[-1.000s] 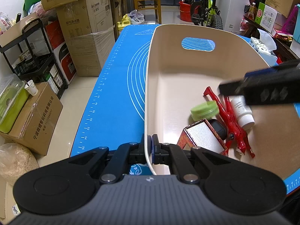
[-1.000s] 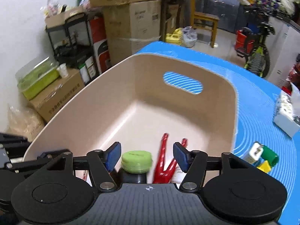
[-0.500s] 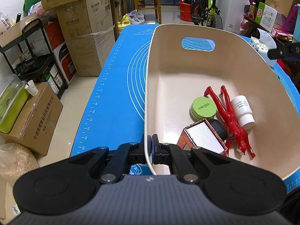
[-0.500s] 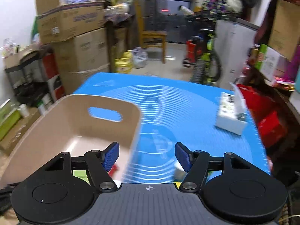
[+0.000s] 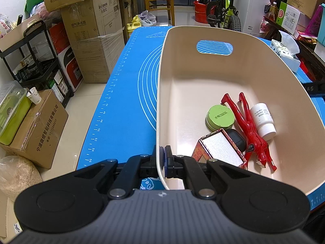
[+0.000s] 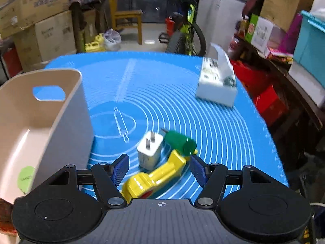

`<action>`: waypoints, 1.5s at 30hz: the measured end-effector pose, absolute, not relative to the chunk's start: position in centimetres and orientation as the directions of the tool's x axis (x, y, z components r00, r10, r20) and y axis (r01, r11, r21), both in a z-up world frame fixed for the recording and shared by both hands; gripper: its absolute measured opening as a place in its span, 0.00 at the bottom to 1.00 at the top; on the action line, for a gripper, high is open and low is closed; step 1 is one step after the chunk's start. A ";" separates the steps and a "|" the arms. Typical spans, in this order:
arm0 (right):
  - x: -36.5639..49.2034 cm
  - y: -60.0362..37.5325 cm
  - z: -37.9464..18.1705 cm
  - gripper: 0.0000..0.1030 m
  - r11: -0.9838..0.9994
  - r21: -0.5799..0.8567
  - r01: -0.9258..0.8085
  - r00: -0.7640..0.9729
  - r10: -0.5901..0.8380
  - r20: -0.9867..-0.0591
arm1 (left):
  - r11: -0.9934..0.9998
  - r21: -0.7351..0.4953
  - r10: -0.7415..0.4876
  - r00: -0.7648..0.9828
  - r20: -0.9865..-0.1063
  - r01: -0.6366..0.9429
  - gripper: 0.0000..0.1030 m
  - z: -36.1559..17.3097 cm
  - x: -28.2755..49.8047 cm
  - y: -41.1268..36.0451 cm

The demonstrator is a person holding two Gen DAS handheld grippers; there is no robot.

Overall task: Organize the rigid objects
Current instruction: 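Move the right gripper to the yellow toy and grasp it, then carry the yellow toy with the right gripper and drop it into the basket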

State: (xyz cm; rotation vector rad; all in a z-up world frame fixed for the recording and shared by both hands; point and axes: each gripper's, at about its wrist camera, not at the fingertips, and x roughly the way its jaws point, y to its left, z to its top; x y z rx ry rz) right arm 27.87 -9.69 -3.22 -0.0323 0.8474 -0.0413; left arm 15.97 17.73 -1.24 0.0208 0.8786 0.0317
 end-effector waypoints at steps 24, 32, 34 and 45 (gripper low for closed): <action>28.2 -9.0 -7.3 0.45 0.994 0.036 0.107 0.592 -0.034 -0.805 | 0.999 0.034 0.038 0.638 -0.770 -0.019 0.06 -1.2 16.0 17.7; 26.8 -10.7 -7.3 0.33 0.984 0.060 0.170 0.599 -0.055 -0.799 | 0.999 0.034 0.039 0.637 -0.770 -0.019 0.06 -1.2 16.0 17.6; 26.3 -10.9 -7.3 0.32 0.983 0.059 0.171 0.609 -0.058 -0.791 | 0.999 0.034 0.038 0.638 -0.769 -0.019 0.06 -1.2 16.0 17.6; 23.6 -11.4 -5.2 0.32 0.989 0.039 0.141 0.681 -0.068 -0.729 | 0.999 0.034 0.038 0.637 -0.770 -0.019 0.06 -1.2 16.0 17.6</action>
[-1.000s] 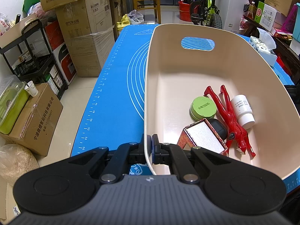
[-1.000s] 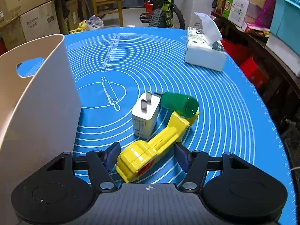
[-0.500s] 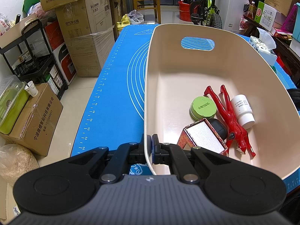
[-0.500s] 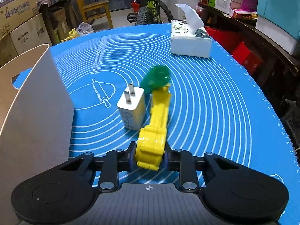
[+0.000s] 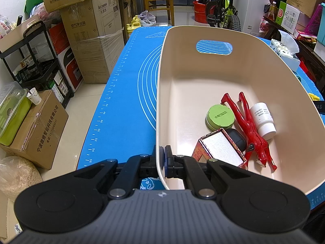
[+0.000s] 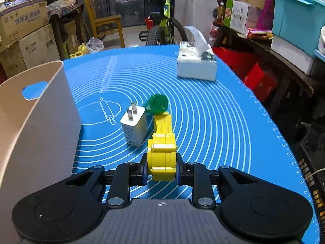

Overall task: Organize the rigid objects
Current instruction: 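Carry the yellow toy with the right gripper and drop it into the basket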

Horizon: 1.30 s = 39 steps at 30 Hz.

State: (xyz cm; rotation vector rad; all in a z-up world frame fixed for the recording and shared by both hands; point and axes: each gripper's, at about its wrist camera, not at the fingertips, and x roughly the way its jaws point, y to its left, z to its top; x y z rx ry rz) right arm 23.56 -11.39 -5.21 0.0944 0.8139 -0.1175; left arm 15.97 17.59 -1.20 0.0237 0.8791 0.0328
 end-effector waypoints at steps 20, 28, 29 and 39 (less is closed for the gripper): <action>21.6 -10.6 3.6 0.32 0.999 0.035 0.009 0.795 0.014 -0.606 | 0.999 0.035 0.039 0.637 -0.770 -0.019 0.06 -1.2 16.0 17.5; 22.4 -6.3 6.7 0.32 0.993 0.059 -0.099 0.834 0.116 -0.540 | 0.999 0.035 0.039 0.637 -0.770 -0.019 0.06 -1.2 16.0 17.5; 22.6 -5.6 6.8 0.32 0.992 0.059 -0.114 0.835 0.128 -0.536 | 0.999 0.035 0.039 0.637 -0.770 -0.019 0.06 -1.2 15.9 17.6; 23.6 1.5 4.3 0.32 0.966 0.021 -0.258 0.783 0.222 -0.581 | 0.999 0.035 0.039 0.637 -0.770 -0.019 0.06 -1.2 16.0 17.5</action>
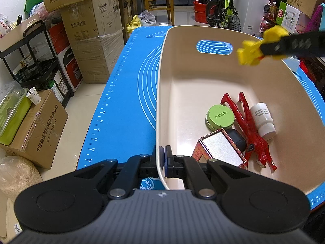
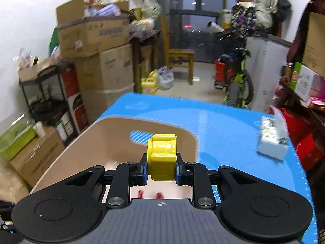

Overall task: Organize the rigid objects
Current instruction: 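Carry the yellow toy with the right gripper and drop it into the basket, then move the right gripper to the white plug charger and grasp it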

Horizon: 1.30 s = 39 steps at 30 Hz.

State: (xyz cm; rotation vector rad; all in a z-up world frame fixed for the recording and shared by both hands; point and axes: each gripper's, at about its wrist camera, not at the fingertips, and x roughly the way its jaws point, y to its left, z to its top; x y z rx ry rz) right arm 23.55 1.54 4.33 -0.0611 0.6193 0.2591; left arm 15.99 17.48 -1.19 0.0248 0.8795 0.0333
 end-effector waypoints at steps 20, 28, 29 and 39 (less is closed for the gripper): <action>23.6 5.2 1.0 0.50 0.920 0.007 -0.391 0.633 0.275 -0.724 | 0.999 0.039 0.041 0.636 -0.770 -0.017 0.06 -1.3 16.0 17.2; 23.7 2.6 3.6 0.68 0.941 0.041 -0.335 0.687 0.274 -0.673 | 0.999 0.039 0.041 0.636 -0.770 -0.017 0.06 -1.3 16.1 17.2; 23.6 2.2 3.8 0.69 0.946 0.041 -0.322 0.698 0.266 -0.665 | 0.999 0.040 0.041 0.636 -0.770 -0.017 0.06 -1.3 16.1 17.2; 26.2 -4.8 4.3 0.74 0.990 0.033 -0.138 0.756 0.127 -0.642 | 0.999 0.035 0.038 0.636 -0.771 -0.017 0.06 -1.3 16.1 17.2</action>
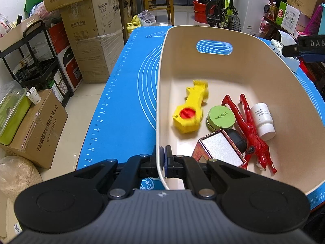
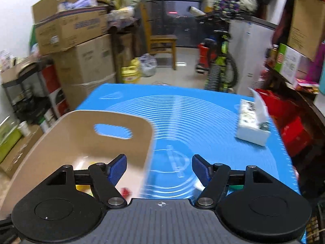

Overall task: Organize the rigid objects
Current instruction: 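Move the right gripper to the white plug charger and grasp it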

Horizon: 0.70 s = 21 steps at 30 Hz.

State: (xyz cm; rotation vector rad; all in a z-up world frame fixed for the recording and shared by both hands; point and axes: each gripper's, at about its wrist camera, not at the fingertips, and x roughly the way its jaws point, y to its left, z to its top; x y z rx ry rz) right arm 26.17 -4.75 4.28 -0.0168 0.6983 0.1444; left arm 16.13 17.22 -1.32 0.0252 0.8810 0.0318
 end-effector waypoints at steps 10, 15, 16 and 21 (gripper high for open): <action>29.0 -9.0 -0.6 0.74 1.000 0.005 -0.022 0.738 0.020 -0.674 | 0.999 0.037 0.039 0.636 -0.771 -0.016 0.06 -1.3 16.1 17.3; 29.9 -8.9 -3.1 0.74 1.000 -0.007 -0.019 0.719 0.009 -0.695 | 0.999 0.037 0.039 0.636 -0.771 -0.016 0.06 -1.3 16.1 17.2; 30.1 -8.8 -3.5 0.74 1.000 -0.015 -0.020 0.717 0.004 -0.697 | 0.999 0.037 0.039 0.636 -0.771 -0.016 0.06 -1.3 16.1 17.2; 31.2 -8.6 -5.6 0.71 1.000 -0.024 -0.001 0.699 -0.016 -0.715 | 0.999 0.037 0.039 0.636 -0.771 -0.017 0.06 -1.3 16.1 17.2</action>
